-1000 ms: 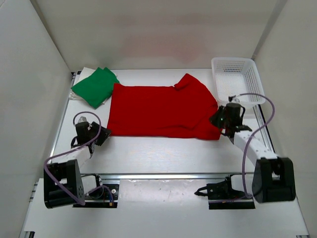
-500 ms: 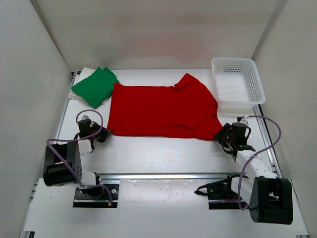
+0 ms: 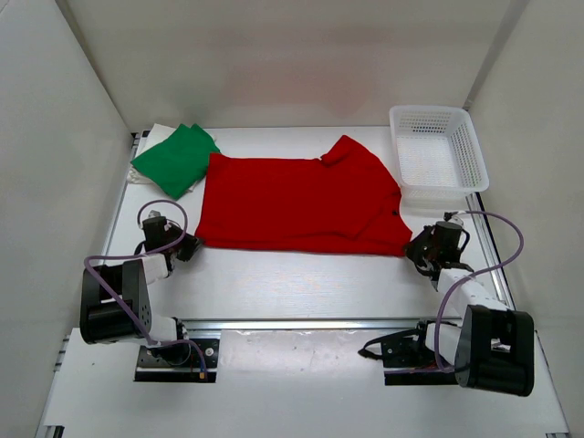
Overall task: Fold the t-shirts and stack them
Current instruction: Fold the flattened tshirt in 1/3 of the way
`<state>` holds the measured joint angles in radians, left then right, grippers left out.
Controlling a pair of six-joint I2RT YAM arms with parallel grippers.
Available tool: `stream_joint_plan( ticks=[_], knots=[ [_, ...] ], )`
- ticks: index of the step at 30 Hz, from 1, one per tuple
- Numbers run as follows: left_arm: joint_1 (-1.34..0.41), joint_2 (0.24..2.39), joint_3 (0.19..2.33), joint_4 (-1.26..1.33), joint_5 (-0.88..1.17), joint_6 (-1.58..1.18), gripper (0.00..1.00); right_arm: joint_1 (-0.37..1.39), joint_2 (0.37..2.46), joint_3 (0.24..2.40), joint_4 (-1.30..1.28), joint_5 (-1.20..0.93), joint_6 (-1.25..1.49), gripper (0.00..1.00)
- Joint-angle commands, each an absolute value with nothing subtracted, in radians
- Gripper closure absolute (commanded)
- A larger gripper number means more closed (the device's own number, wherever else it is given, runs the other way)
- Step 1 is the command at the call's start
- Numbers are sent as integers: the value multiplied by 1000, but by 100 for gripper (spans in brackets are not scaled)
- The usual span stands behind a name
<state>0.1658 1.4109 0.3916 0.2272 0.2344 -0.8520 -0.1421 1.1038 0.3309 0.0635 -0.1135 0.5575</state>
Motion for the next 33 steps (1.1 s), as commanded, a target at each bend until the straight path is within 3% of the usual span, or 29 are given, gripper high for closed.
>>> stream_joint_plan(
  ticks=[1, 8, 16, 19, 24, 26, 27, 28, 29, 31, 33],
  knots=[
    [184, 1408, 420, 193, 198, -825, 100, -184, 1144, 383, 149, -155, 558, 100],
    [209, 1365, 402, 135, 210, -795, 100, -95, 1098, 347, 69, -75, 546, 100],
    [261, 1237, 359, -101, 230, -649, 100, -132, 781, 222, -204, -120, 566, 100],
    [311, 1137, 336, -231, 233, -595, 100, -97, 663, 245, -313, -94, 626, 100],
    [347, 1045, 325, -343, 227, -547, 100, -114, 647, 325, -429, -94, 629, 100],
    [330, 1020, 318, -334, 235, -560, 70, -104, 643, 319, -420, -109, 618, 77],
    [337, 1008, 308, -336, 248, -555, 60, -100, 640, 319, -413, -117, 618, 68],
    [360, 997, 316, -328, 255, -554, 31, -101, 634, 319, -405, -115, 611, 57],
    [370, 988, 321, -337, 265, -546, 13, -95, 630, 330, -402, -118, 598, 52],
    [380, 968, 359, -354, 249, -535, 1, -86, 632, 359, -411, -124, 578, 50],
    [339, 948, 428, -385, 209, -517, 2, -60, 643, 394, -394, -132, 543, 55]
  ],
)
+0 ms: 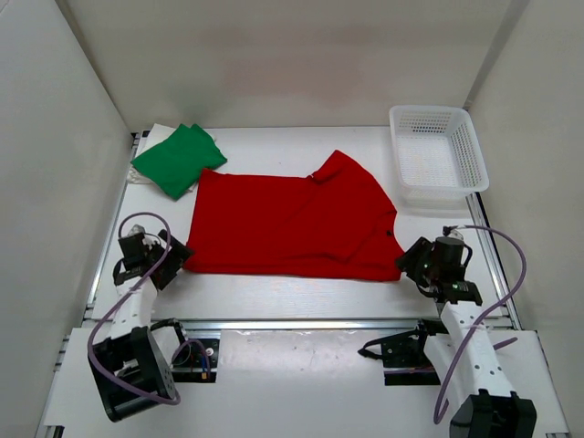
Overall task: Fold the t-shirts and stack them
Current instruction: Fold the flattened tshirt in 1/3 of the way
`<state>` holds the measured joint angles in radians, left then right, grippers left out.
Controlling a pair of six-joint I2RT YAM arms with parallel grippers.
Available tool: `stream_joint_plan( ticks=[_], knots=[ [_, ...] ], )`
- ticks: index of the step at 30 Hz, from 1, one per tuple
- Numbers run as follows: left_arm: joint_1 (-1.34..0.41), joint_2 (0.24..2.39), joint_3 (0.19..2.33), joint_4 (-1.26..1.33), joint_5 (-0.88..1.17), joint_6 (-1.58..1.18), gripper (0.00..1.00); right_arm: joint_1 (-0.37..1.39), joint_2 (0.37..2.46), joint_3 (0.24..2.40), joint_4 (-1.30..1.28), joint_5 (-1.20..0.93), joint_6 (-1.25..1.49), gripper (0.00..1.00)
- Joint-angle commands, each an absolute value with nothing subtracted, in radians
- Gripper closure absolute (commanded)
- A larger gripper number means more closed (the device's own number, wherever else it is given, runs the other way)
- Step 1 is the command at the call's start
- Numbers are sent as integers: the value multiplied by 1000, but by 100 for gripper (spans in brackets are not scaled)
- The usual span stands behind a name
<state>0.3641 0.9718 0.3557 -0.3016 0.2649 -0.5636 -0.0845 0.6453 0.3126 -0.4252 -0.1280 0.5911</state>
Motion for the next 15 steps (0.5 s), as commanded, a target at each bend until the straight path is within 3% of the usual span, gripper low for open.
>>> stream_joint_plan(
  ticks=[1, 2, 3, 4, 5, 6, 9, 15],
  knots=[
    [307, 924, 442, -374, 189, -523, 1, -26, 653, 428, -385, -141, 526, 58],
    [275, 898, 472, -362, 183, -532, 1, 16, 676, 442, -374, -147, 520, 66],
    [218, 891, 485, -316, 189, -538, 2, 78, 721, 458, -344, -147, 525, 80],
    [134, 888, 479, -290, 190, -552, 10, 113, 768, 459, -295, -143, 529, 89],
    [47, 893, 471, -232, 183, -564, 29, 191, 805, 463, -243, -124, 534, 99],
    [-18, 908, 462, -194, 167, -606, 45, 266, 860, 474, -217, -101, 547, 100],
    [-295, 1001, 460, -91, 94, -653, 62, 369, 1013, 528, -112, -71, 514, 100],
    [-425, 1199, 417, 119, 178, -695, 67, 394, 1186, 528, -23, -120, 512, 100]
  ],
)
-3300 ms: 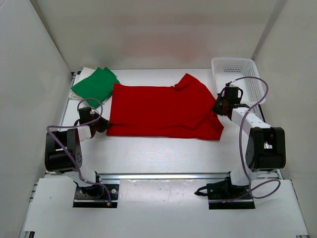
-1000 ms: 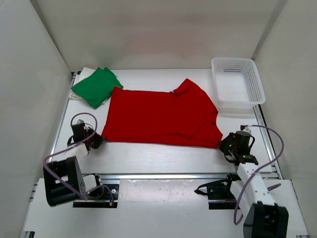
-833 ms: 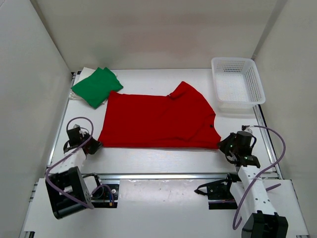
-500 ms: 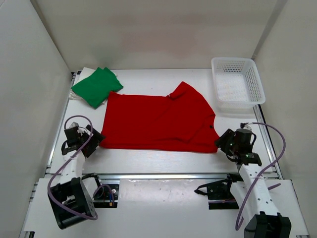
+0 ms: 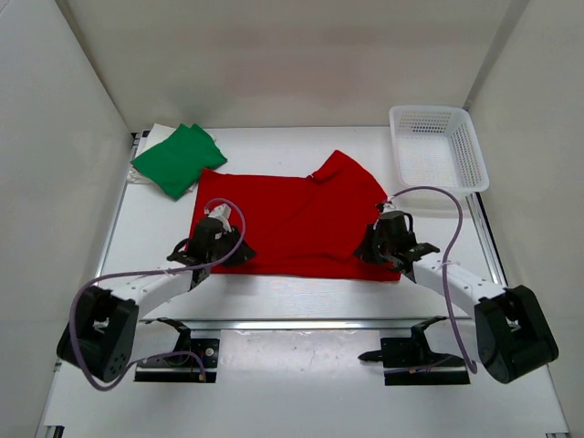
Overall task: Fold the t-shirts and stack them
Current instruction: Fold the flattened tshirt in 1/3 of the way
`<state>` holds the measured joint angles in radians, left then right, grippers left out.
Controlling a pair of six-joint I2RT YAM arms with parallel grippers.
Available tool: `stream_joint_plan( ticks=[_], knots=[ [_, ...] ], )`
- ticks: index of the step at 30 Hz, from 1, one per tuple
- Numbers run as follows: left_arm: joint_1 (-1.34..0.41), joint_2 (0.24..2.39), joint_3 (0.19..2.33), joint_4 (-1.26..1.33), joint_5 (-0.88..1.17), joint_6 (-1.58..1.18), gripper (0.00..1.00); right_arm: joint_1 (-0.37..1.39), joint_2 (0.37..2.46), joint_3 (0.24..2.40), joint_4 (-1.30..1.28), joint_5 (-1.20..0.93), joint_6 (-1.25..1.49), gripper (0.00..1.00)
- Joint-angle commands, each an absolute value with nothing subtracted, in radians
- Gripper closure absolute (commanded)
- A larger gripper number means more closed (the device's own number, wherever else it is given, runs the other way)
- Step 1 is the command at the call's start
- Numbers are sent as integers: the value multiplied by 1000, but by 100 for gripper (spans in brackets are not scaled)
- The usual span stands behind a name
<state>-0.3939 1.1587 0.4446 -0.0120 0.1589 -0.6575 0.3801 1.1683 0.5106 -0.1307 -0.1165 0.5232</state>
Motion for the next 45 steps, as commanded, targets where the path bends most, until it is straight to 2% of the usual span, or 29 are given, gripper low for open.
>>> stream_joint_plan(
  ticks=[1, 10, 18, 24, 31, 41, 45],
  knots=[
    [-431, 1224, 411, 144, 187, -692, 67, 412, 1198, 519, -14, -106, 514, 100],
    [-408, 1261, 338, 245, 225, -716, 66, 420, 1293, 509, 14, -117, 529, 100],
    [-413, 1193, 318, 229, 204, -695, 64, 426, 1189, 450, -26, -89, 520, 100],
    [-385, 1207, 288, 253, 239, -706, 65, 411, 1264, 454, -12, -137, 520, 99],
    [-390, 1213, 290, 258, 232, -704, 65, 436, 1321, 534, -9, -123, 499, 100],
    [-304, 1140, 238, 239, 256, -699, 64, 426, 1466, 607, 77, -182, 517, 100],
    [-339, 1147, 261, 232, 252, -704, 64, 422, 1499, 722, 103, -202, 531, 100]
  ],
)
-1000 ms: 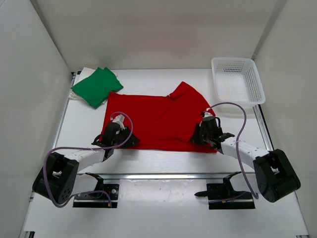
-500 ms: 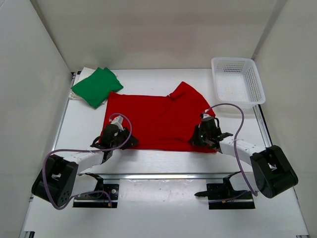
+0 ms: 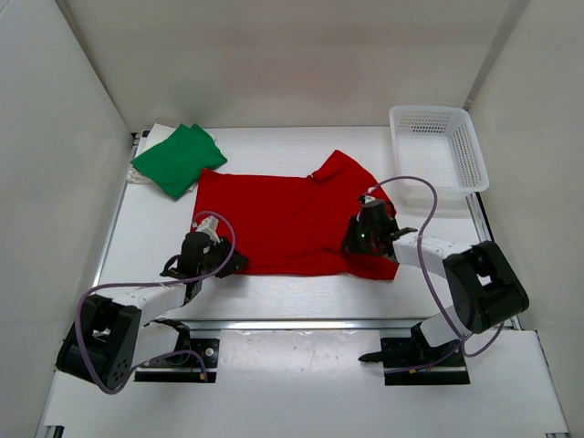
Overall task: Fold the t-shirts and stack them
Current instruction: Fold the flattened tshirt in 1/3 of the way
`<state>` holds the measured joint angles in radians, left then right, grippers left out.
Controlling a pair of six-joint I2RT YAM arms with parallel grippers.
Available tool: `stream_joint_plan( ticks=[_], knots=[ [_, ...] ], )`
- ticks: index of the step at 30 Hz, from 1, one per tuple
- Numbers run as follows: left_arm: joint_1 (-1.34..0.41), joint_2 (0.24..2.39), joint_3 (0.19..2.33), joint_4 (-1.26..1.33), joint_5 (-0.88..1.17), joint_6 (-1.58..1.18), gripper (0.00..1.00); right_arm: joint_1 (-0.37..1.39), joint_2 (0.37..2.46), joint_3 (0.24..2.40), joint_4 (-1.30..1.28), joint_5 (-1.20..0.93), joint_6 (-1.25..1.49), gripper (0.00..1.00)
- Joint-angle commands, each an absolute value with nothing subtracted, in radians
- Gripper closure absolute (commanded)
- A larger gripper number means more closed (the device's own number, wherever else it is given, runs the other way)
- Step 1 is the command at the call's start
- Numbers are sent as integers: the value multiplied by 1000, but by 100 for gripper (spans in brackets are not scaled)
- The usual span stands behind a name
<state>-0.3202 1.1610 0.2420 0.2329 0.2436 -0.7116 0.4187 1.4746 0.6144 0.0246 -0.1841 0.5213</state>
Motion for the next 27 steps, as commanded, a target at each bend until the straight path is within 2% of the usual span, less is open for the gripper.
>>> stream_joint_plan(
  ticks=[1, 4, 7, 12, 16, 21, 27],
  knots=[
    [-348, 1155, 270, 221, 244, -697, 64, 429, 1515, 780, 89, -198, 520, 100],
    [-350, 1149, 285, 201, 244, -703, 64, 428, 1561, 902, 80, -213, 515, 100],
    [-356, 1117, 288, 178, 227, -695, 64, 455, 1546, 919, 71, -172, 488, 99],
    [-397, 1085, 305, 140, 189, -672, 63, 489, 1425, 735, 81, -126, 480, 100],
    [-468, 1149, 362, 156, 175, -669, 63, 468, 1391, 611, 123, -155, 517, 100],
    [-528, 1242, 411, 179, 183, -681, 63, 443, 1428, 653, 129, -134, 494, 100],
    [-508, 1215, 379, 195, 189, -692, 63, 388, 1629, 833, 121, -150, 468, 100]
  ],
)
